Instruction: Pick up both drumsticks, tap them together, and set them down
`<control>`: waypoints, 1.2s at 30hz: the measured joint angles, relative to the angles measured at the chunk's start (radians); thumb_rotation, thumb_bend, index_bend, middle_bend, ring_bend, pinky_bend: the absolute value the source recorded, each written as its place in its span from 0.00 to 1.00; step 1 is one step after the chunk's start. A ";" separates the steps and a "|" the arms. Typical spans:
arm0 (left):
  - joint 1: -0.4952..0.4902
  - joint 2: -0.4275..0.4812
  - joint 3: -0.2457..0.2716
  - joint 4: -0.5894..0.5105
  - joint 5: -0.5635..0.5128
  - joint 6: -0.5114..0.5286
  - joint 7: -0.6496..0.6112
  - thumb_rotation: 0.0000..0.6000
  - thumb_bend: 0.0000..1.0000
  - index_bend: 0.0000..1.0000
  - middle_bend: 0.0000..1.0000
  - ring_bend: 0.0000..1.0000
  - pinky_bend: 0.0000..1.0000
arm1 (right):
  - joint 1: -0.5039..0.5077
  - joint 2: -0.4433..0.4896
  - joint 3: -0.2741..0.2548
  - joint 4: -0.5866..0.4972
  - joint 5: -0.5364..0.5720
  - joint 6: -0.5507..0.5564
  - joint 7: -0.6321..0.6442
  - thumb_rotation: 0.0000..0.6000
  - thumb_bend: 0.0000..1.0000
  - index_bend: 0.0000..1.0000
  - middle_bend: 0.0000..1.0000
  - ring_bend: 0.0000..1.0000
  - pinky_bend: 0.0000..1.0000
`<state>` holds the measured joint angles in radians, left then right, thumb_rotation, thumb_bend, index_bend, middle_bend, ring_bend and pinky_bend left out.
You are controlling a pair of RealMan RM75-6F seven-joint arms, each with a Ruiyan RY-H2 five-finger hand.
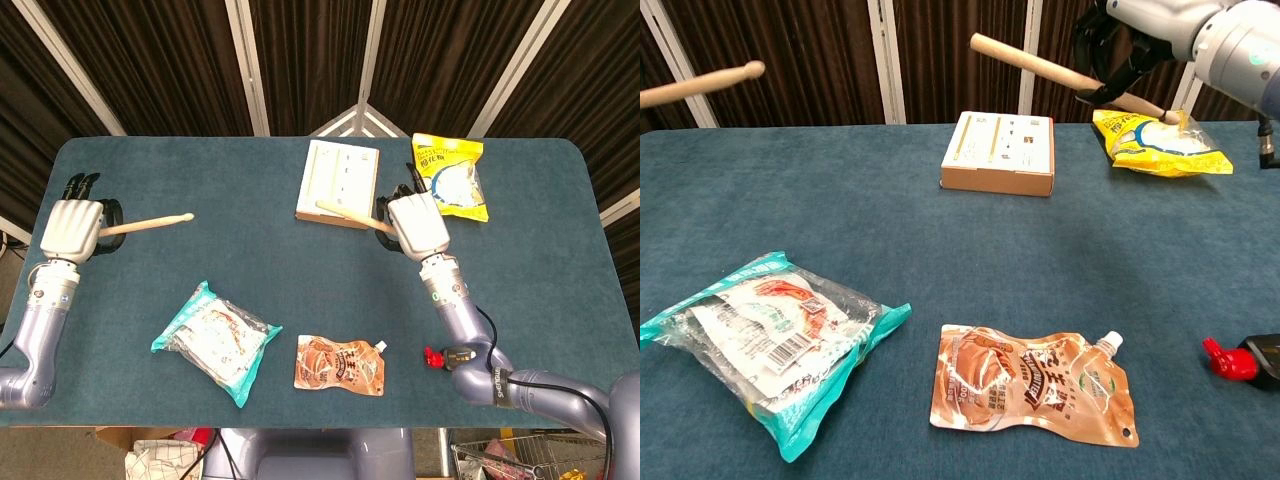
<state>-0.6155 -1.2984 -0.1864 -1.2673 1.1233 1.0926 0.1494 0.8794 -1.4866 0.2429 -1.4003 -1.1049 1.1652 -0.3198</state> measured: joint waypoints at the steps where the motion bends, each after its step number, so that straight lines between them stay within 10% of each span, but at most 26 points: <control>1: -0.002 -0.017 0.004 0.036 0.000 -0.012 -0.003 1.00 0.42 0.60 0.56 0.08 0.00 | -0.002 -0.010 -0.007 0.015 -0.008 -0.002 -0.001 1.00 0.45 0.76 0.66 0.37 0.00; 15: -0.058 -0.289 0.045 0.484 0.039 -0.157 -0.010 1.00 0.42 0.58 0.54 0.08 0.00 | -0.003 -0.184 -0.069 0.242 -0.065 -0.072 -0.024 1.00 0.45 0.76 0.66 0.37 0.00; 36: -0.076 -0.425 0.101 0.687 0.215 -0.128 -0.237 1.00 0.42 0.51 0.43 0.04 0.00 | 0.023 -0.447 -0.074 0.644 -0.104 -0.218 0.071 1.00 0.45 0.74 0.65 0.37 0.00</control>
<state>-0.6912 -1.7238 -0.0851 -0.5807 1.3381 0.9647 -0.0875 0.9026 -1.9338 0.1689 -0.7560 -1.2091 0.9468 -0.2487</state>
